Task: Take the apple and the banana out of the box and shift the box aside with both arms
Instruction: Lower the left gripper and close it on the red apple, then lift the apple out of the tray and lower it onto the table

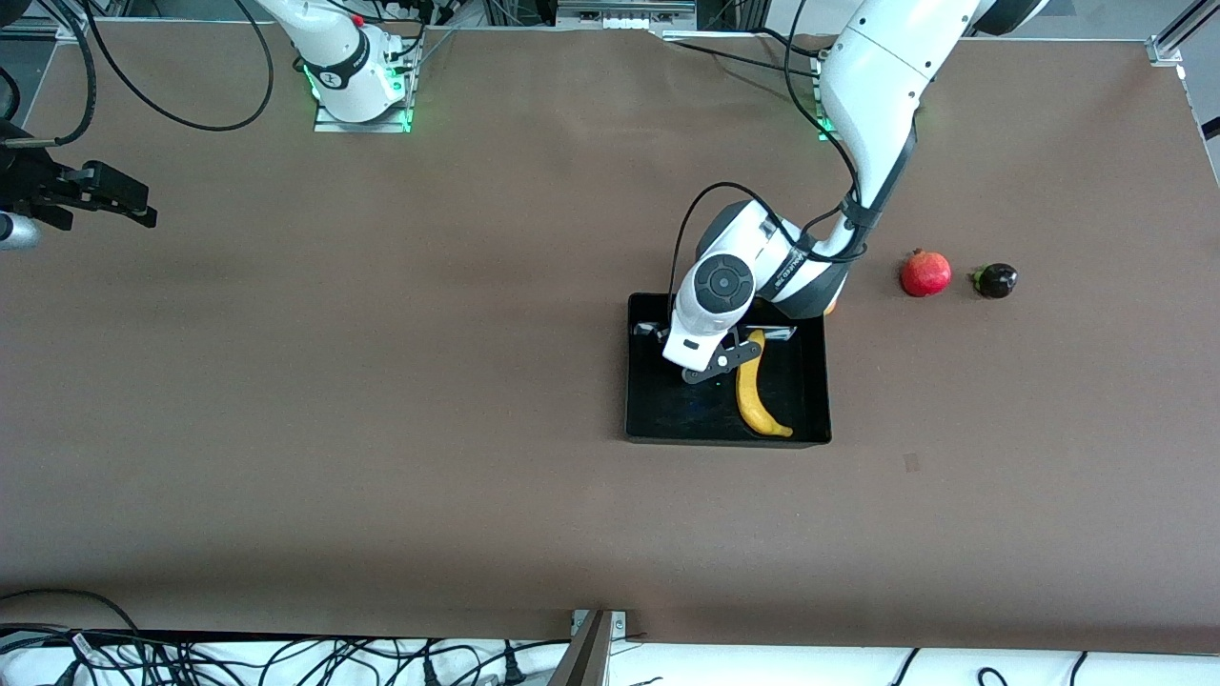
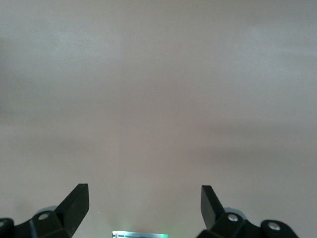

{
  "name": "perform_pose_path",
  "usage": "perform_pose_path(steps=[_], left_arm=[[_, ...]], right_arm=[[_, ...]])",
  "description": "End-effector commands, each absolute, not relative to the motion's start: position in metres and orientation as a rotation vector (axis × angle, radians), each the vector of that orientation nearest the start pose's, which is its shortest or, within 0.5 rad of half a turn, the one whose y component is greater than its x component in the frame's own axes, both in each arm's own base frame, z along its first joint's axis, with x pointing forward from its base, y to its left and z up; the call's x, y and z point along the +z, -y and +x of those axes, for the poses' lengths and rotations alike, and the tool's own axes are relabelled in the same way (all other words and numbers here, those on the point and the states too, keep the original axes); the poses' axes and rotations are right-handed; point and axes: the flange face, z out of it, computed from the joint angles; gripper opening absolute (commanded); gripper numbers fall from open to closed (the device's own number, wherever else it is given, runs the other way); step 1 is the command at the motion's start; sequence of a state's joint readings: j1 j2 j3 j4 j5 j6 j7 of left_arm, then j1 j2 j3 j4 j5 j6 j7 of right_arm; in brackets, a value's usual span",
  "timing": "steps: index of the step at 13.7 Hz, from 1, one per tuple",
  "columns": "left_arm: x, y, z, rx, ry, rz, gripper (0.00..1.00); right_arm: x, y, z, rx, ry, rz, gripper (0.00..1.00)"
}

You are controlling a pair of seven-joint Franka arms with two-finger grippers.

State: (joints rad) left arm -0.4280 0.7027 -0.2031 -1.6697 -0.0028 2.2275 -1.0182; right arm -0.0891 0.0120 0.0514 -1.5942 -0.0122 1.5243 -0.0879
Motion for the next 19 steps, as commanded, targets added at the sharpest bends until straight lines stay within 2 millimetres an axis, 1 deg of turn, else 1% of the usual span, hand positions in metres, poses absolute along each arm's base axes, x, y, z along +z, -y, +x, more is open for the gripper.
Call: perform_pose_path(steps=[1, 2, 5, 6, 7, 8, 9, 10, 11, 12, 14, 15, 16, 17, 18, 19], left_arm=[[0.185, 0.384, 0.539, 0.269, 0.698, -3.040, 0.26], [0.185, 0.385, 0.539, 0.270, 0.696, -3.041, 0.00], [0.185, 0.385, 0.538, 0.276, 0.683, -3.040, 0.00], [0.189, 0.384, 0.540, 0.272, 0.680, -3.042, 0.00], [0.198, 0.384, 0.542, 0.275, 0.676, -3.037, 0.00], [0.213, 0.380, 0.545, 0.299, 0.661, -3.011, 0.00], [0.245, 0.378, 0.556, 0.308, 0.604, -3.016, 0.00], [0.275, 0.361, 0.570, 0.326, 0.562, -3.011, 0.00], [0.305, 0.339, 0.584, 0.317, 0.553, -3.028, 0.00], [0.327, 0.321, 0.593, 0.302, 0.540, -3.047, 0.00], [0.360, 0.287, 0.602, 0.299, 0.487, -3.061, 0.00], [0.371, 0.264, 0.608, 0.301, 0.483, -3.062, 0.00], [0.376, 0.249, 0.611, 0.319, 0.449, -3.067, 0.00], [0.376, 0.226, 0.617, 0.340, 0.429, -3.060, 0.00], [0.375, 0.208, 0.621, 0.361, 0.392, -3.057, 0.00], [0.374, 0.181, 0.629, 0.369, 0.374, -3.068, 0.00]], right_arm=[[0.607, 0.023, 0.551, 0.133, 0.062, -3.143, 1.00], [0.607, 0.023, 0.551, 0.133, 0.062, -3.143, 1.00], [0.607, 0.023, 0.551, 0.133, 0.062, -3.143, 1.00], [0.607, 0.023, 0.551, 0.133, 0.062, -3.143, 1.00], [0.607, 0.023, 0.551, 0.133, 0.062, -3.143, 1.00], [0.607, 0.023, 0.551, 0.133, 0.065, -3.143, 1.00], [0.607, 0.023, 0.551, 0.133, 0.062, -3.143, 1.00], [0.607, 0.023, 0.551, 0.133, 0.065, -3.143, 1.00], [0.607, 0.023, 0.551, 0.133, 0.062, -3.143, 1.00], [0.607, 0.023, 0.551, 0.133, 0.062, -3.143, 1.00], [0.606, 0.023, 0.552, 0.136, 0.062, -3.143, 1.00], [0.607, 0.023, 0.551, 0.133, 0.062, -3.143, 1.00], [0.607, 0.023, 0.551, 0.133, 0.062, -3.143, 1.00], [0.606, 0.023, 0.552, 0.136, 0.062, -3.143, 1.00], [0.606, 0.024, 0.552, 0.136, 0.062, -3.143, 1.00], [0.606, 0.023, 0.552, 0.136, 0.062, -3.143, 1.00]])
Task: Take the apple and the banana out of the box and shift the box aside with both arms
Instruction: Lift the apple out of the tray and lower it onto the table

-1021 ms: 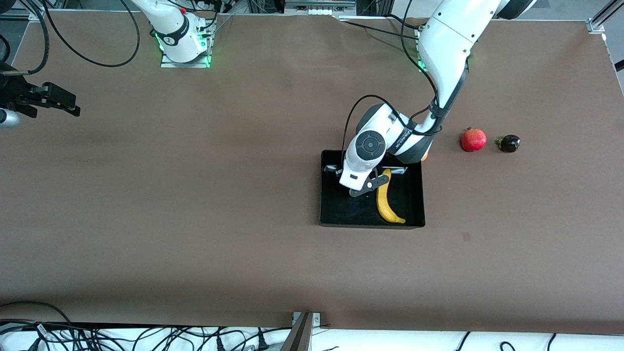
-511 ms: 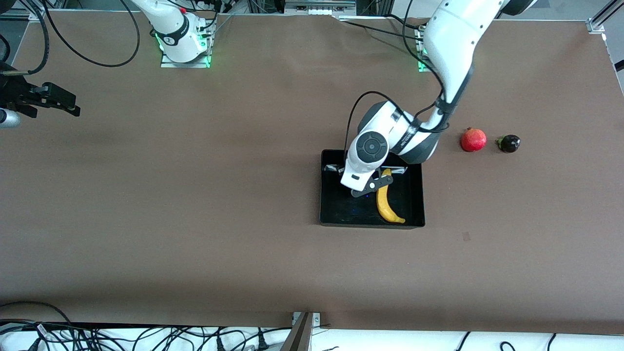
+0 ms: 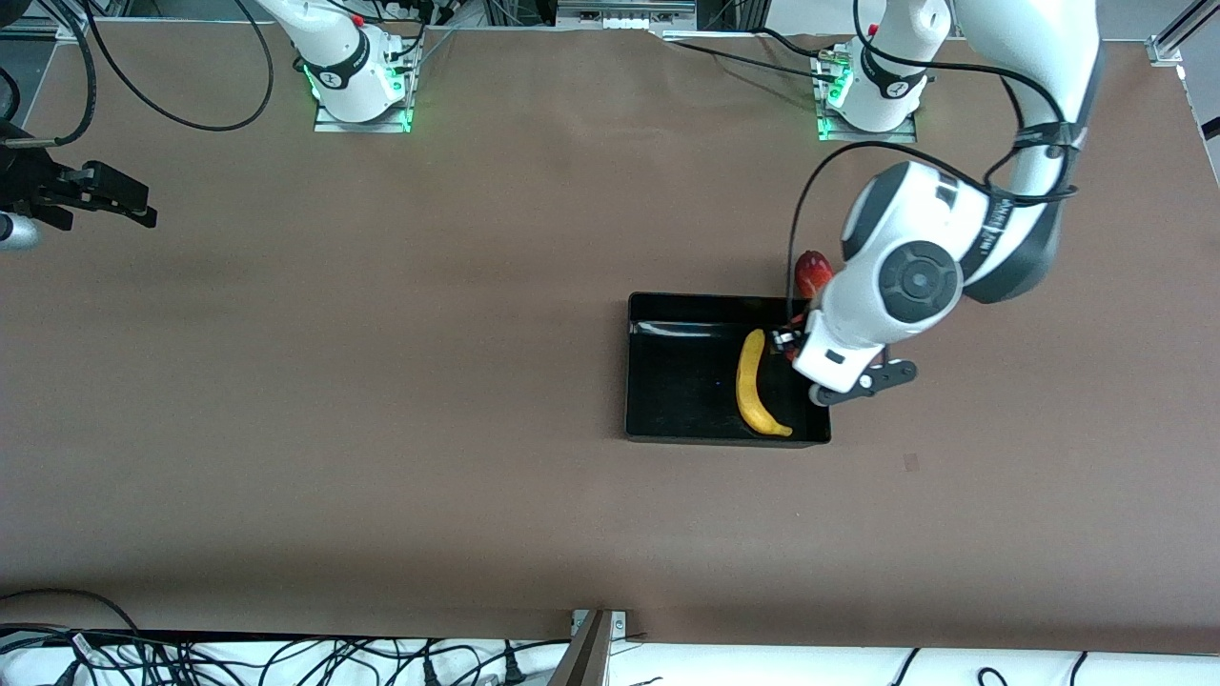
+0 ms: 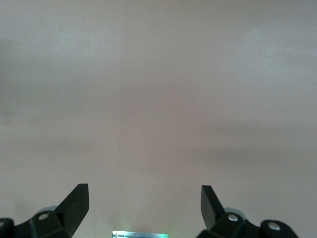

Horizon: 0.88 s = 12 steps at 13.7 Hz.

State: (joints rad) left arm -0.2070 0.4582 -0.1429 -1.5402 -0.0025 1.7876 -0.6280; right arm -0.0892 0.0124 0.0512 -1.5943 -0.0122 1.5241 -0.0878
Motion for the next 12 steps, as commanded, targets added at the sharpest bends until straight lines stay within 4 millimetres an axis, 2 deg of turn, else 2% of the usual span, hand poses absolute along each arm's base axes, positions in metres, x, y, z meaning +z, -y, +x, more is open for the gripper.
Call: perform_pose_path(steps=[1, 3, 4, 6, 9, 12], left_arm=[[0.370, 0.153, 0.635, 0.382, 0.332, -3.081, 0.00], [0.359, 0.097, 0.647, 0.393, 0.243, -3.100, 0.00], [0.349, 0.075, 0.653, 0.390, 0.200, -3.106, 0.00], [0.317, 0.038, 0.668, 0.321, 0.224, -3.120, 0.00], [0.266, 0.010, 0.685, 0.187, 0.283, -3.116, 0.00], [0.236, -0.005, 0.680, 0.146, 0.246, -3.119, 0.00]], right_arm=[[0.606, 0.023, 0.552, 0.136, 0.062, -3.143, 1.00], [0.606, 0.024, 0.552, 0.136, 0.062, -3.143, 1.00], [0.606, 0.024, 0.552, 0.136, 0.062, -3.143, 1.00], [0.606, 0.025, 0.551, 0.138, 0.058, -3.143, 1.00], [0.606, 0.025, 0.551, 0.138, 0.058, -3.143, 1.00], [0.606, 0.025, 0.551, 0.138, 0.060, -3.142, 1.00]])
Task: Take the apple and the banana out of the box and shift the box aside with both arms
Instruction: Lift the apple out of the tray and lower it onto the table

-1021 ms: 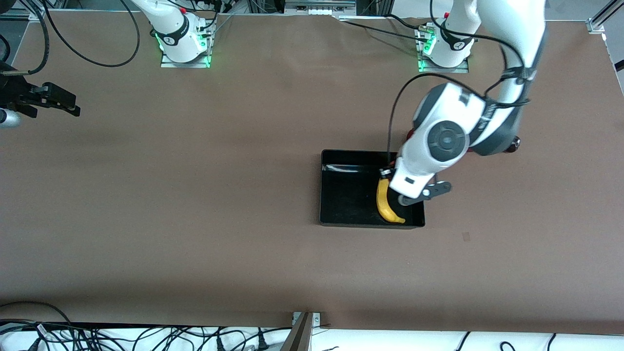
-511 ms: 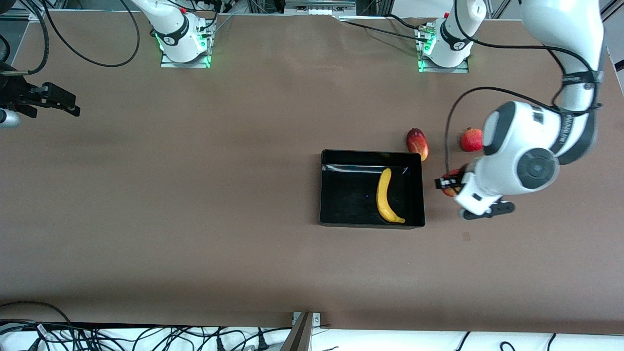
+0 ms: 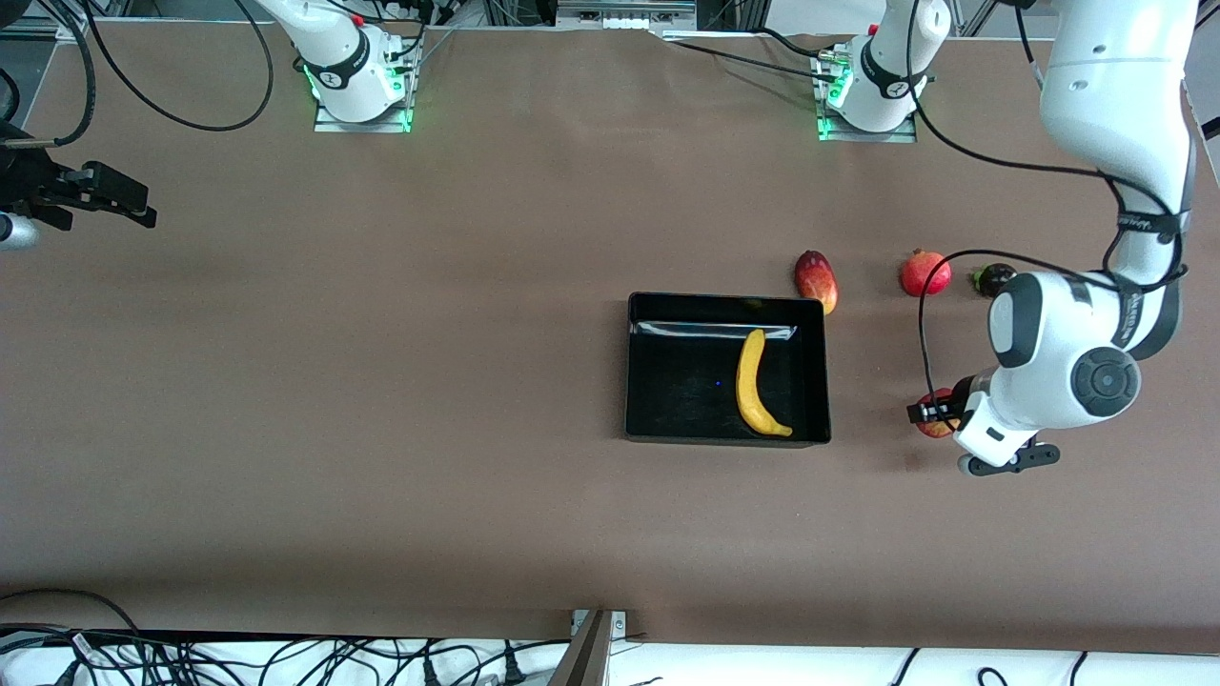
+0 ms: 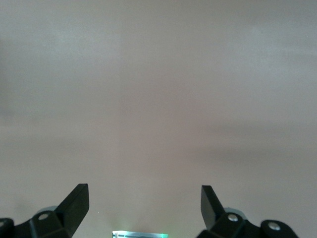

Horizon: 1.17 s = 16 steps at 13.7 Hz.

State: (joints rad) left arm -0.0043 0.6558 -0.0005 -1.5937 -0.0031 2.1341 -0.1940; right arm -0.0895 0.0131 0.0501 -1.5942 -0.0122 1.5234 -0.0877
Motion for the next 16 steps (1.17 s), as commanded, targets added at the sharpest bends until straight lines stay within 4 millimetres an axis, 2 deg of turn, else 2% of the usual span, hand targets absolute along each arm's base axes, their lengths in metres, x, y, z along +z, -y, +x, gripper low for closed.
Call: perform_pose_path(steps=[1, 3, 4, 7, 9, 10, 11, 12, 14, 16], left_arm=[[0.225, -0.007, 0.677, 0.148, 0.220, -3.121, 0.00], [0.203, -0.015, 0.677, 0.121, 0.225, -3.116, 0.00], [0.197, -0.021, 0.677, 0.105, 0.236, -3.116, 0.00], [0.184, -0.021, 0.675, 0.119, 0.236, -3.115, 0.00], [0.181, -0.021, 0.676, 0.107, 0.237, -3.116, 0.47], [0.183, -0.021, 0.676, 0.104, 0.237, -3.116, 0.65], [0.185, -0.021, 0.676, 0.104, 0.240, -3.116, 0.79], [0.187, -0.021, 0.677, 0.104, 0.247, -3.115, 1.00], [0.205, -0.019, 0.682, 0.083, 0.258, -3.115, 1.00], [0.247, -0.010, 0.685, 0.179, 0.267, -3.119, 1.00]], right_arm=[[0.606, 0.025, 0.551, 0.138, 0.058, -3.143, 1.00], [0.606, 0.024, 0.551, 0.148, 0.060, -3.142, 1.00], [0.607, 0.024, 0.550, 0.145, 0.060, -3.142, 1.00], [0.607, 0.025, 0.550, 0.145, 0.058, -3.142, 1.00], [0.607, 0.025, 0.550, 0.145, 0.058, -3.142, 1.00], [0.607, 0.025, 0.550, 0.145, 0.058, -3.142, 1.00], [0.606, 0.026, 0.551, 0.148, 0.055, -3.142, 1.00], [0.606, 0.026, 0.551, 0.148, 0.055, -3.142, 1.00], [0.606, 0.026, 0.551, 0.148, 0.055, -3.142, 1.00], [0.606, 0.026, 0.551, 0.148, 0.055, -3.142, 1.00]])
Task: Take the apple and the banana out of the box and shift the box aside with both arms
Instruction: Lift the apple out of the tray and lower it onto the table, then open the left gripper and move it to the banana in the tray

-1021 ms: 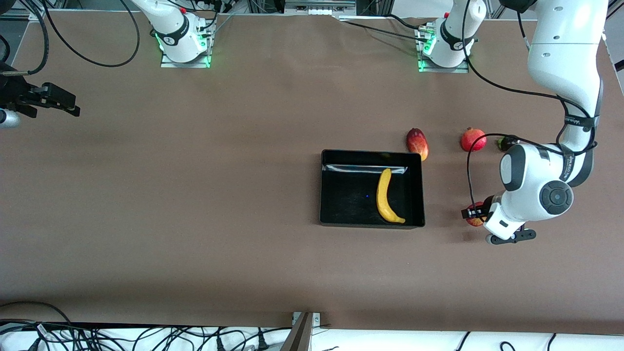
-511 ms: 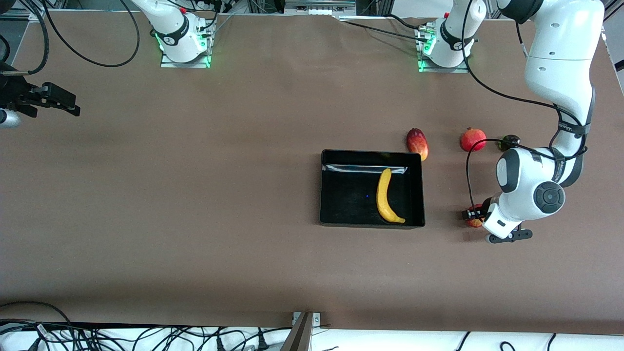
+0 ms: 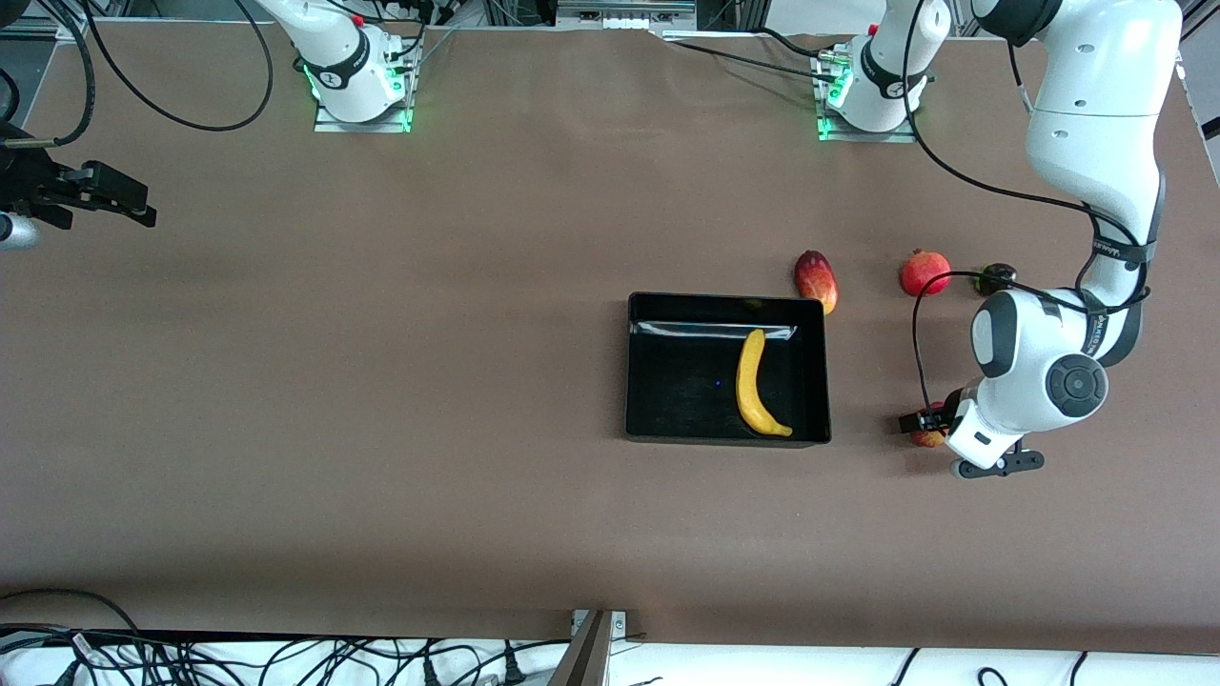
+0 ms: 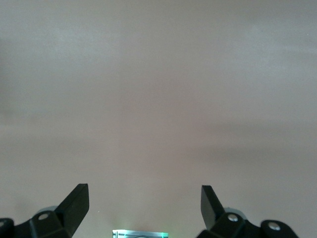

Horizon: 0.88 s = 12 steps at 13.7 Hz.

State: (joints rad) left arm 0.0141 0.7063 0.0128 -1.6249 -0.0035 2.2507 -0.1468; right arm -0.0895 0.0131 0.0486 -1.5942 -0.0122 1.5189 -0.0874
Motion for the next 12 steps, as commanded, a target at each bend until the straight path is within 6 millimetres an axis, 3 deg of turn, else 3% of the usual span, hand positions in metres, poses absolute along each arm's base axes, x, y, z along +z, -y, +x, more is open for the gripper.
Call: perform_pose_path(steps=[1, 2, 3, 5, 6, 7, 9, 12], left_arm=[[0.278, 0.007, 0.686, 0.224, 0.304, -3.116, 1.00], [0.306, 0.036, 0.683, 0.244, 0.390, -3.133, 1.00], [0.322, 0.072, 0.681, 0.248, 0.428, -3.157, 1.00], [0.343, 0.118, 0.681, 0.211, 0.551, -3.147, 1.00], [0.350, 0.152, 0.680, 0.191, 0.579, -3.142, 1.00], [0.350, 0.173, 0.678, 0.185, 0.605, -3.135, 1.00], [0.335, 0.195, 0.674, 0.200, 0.653, -3.112, 1.00], [0.296, 0.230, 0.674, 0.142, 0.735, -3.096, 1.00]], right_arm=[[0.606, 0.026, 0.551, 0.148, 0.055, -3.142, 1.00], [0.606, 0.026, 0.551, 0.148, 0.055, -3.142, 1.00], [0.606, 0.026, 0.551, 0.148, 0.055, -3.142, 1.00], [0.606, 0.026, 0.551, 0.148, 0.055, -3.142, 1.00], [0.606, 0.026, 0.551, 0.148, 0.055, -3.142, 1.00], [0.606, 0.026, 0.551, 0.148, 0.055, -3.142, 1.00], [0.606, 0.026, 0.551, 0.148, 0.055, -3.142, 1.00], [0.606, 0.026, 0.551, 0.148, 0.055, -3.142, 1.00]])
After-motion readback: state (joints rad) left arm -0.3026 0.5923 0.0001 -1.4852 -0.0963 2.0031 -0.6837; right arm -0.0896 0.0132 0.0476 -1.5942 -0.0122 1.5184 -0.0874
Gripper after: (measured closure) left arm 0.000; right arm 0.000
